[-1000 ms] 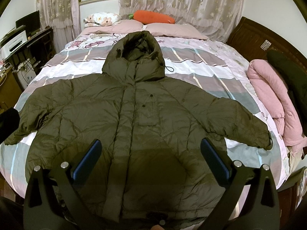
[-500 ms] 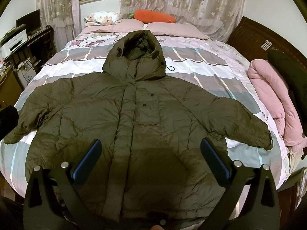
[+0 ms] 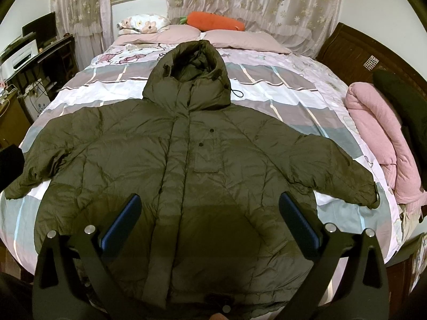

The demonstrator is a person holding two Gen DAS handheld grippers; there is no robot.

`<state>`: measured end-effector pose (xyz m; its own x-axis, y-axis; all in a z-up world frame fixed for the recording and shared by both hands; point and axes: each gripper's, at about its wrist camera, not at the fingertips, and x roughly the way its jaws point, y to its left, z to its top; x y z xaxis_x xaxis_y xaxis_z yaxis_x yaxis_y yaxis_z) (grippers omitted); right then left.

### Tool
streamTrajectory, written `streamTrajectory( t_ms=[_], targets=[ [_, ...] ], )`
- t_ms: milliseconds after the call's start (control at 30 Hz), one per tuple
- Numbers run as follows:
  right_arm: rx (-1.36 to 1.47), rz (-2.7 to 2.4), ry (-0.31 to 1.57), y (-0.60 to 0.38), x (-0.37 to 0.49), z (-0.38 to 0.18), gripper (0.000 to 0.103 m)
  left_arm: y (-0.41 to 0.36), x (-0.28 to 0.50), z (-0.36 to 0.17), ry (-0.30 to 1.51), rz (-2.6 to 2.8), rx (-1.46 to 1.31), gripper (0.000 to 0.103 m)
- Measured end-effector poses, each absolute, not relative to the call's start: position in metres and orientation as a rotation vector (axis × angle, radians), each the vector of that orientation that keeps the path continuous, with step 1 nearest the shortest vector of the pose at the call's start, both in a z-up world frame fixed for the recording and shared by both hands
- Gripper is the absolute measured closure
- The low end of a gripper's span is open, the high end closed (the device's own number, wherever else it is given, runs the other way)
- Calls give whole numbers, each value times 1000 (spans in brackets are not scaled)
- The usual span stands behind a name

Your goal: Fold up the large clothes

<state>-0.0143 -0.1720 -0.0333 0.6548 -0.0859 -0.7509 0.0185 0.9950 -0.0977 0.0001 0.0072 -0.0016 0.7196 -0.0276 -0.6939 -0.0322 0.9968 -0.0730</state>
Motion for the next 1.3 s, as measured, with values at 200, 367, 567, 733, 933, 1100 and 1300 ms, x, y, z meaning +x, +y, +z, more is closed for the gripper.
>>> streamTrajectory(
  t_ms=[200,367,567,733,933,1100,1300],
  targets=[
    [4,-178,882,-226,5,-35,1,21,11,-20,877,-49,-149,2],
    [429,-268,914,-370,35,-26,1,40,23,-28,943,-152,-322,2],
    [831,-531,1036,-565,34,-95,1,-16,66,-42,1103,-248,-199,2],
    [1382,-615,1001,-663,-32,-186,1,-49,75,-86,1227,-318,-60,2],
    [1304,-661,992,-701,-29,-184,1,-62,72,-106,1317,-362,-38,2],
    [1258,-664,1160,-699,-14,-214,17,-65,77,-102,1288,-341,40,2],
    [1260,-649,1018,-701,-21,-187,99,-55,85,-94,1274,-297,27,2]
  ],
)
